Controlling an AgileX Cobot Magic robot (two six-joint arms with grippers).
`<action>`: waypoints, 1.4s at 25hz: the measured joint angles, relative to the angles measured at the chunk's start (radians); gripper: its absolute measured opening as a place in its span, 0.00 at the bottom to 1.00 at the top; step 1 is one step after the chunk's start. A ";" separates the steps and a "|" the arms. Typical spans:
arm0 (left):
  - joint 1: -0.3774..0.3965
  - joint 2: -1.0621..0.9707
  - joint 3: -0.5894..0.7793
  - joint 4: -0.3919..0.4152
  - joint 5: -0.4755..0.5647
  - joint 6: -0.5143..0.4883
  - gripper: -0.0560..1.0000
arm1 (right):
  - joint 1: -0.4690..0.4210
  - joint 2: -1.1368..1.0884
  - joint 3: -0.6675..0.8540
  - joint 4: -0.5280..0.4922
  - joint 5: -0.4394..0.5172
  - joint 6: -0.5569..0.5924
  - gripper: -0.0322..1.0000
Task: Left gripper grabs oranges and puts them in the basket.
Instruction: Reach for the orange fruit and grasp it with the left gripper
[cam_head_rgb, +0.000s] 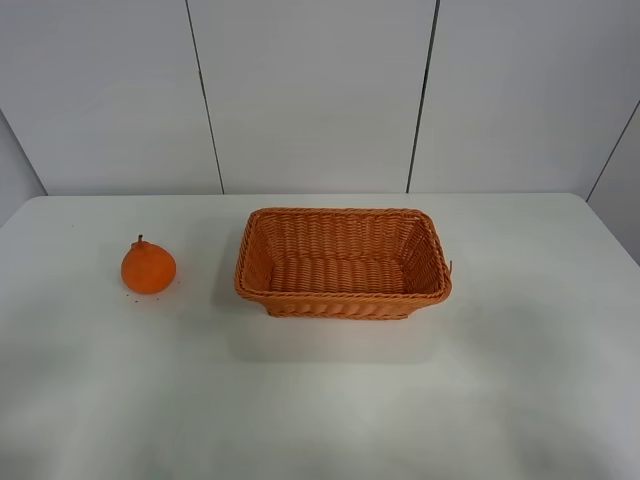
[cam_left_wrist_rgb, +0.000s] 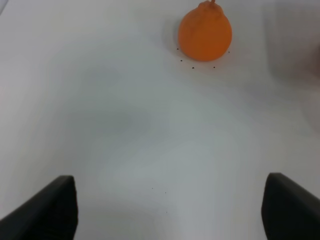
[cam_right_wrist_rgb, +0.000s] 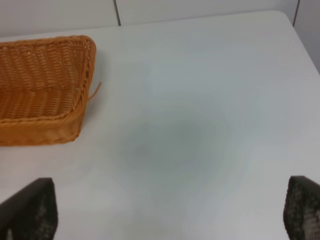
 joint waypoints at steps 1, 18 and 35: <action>0.000 0.000 0.000 0.000 0.000 0.000 0.86 | 0.000 0.000 0.000 0.000 0.000 0.000 0.70; 0.000 0.000 -0.031 0.000 -0.053 0.000 0.86 | 0.000 0.000 0.000 0.000 0.000 0.000 0.70; 0.000 0.968 -0.327 -0.054 -0.397 0.135 0.86 | 0.000 0.000 0.000 0.000 0.000 0.000 0.70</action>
